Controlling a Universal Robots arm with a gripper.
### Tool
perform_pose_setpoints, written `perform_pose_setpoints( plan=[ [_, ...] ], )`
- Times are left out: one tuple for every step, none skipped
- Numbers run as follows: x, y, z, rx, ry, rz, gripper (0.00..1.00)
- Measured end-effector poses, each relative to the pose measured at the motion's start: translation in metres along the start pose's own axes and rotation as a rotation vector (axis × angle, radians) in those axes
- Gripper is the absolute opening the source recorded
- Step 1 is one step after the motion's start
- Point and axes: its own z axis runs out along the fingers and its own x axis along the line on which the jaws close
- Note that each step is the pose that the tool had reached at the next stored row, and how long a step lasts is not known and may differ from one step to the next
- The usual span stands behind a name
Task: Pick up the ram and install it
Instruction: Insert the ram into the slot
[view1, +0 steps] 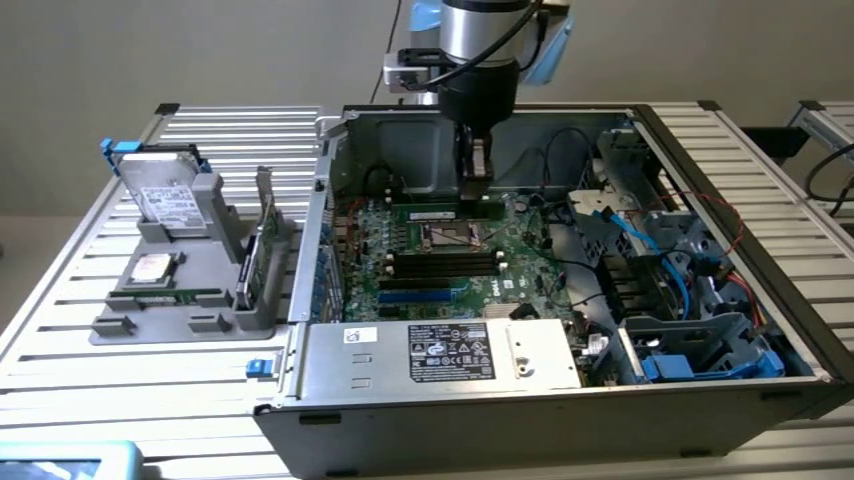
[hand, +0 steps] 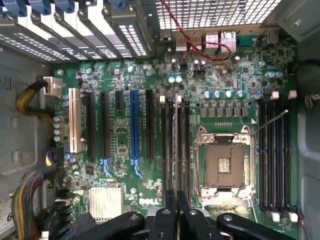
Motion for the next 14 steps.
perform_pose_setpoints(
  plan=[
    [0.000,0.0000,0.0014,0.0000,0.0012,0.000,0.12],
    [0.000,0.0000,0.0030,0.0001,0.0019,0.000,0.12],
    [0.000,0.0000,0.0049,0.0001,0.0024,0.000,0.12],
    [-0.001,0.0000,0.0066,0.0001,0.0026,0.000,0.12],
    [-0.001,0.0000,0.0086,0.0002,0.0026,0.000,0.12],
    [-0.001,0.0000,0.0103,0.0001,0.0029,0.000,0.12],
    [-0.001,0.0000,0.0122,0.0001,0.0031,0.000,0.12],
    [-0.001,0.0000,0.0139,0.0001,0.0034,0.000,0.12],
    [-0.001,0.0000,0.0158,0.0001,0.0035,0.000,0.12],
    [-0.002,0.0000,0.0176,0.0002,0.0037,0.000,0.12],
    [-0.002,0.0000,0.0194,0.0002,0.0039,0.000,0.12],
    [-0.002,0.0000,0.0210,0.0001,0.0044,0.000,0.12],
    [-0.002,0.0000,0.0225,-0.0001,0.0048,0.000,0.12],
    [-0.002,-0.0001,0.0238,-0.0003,0.0054,0.000,0.12]
  ],
)
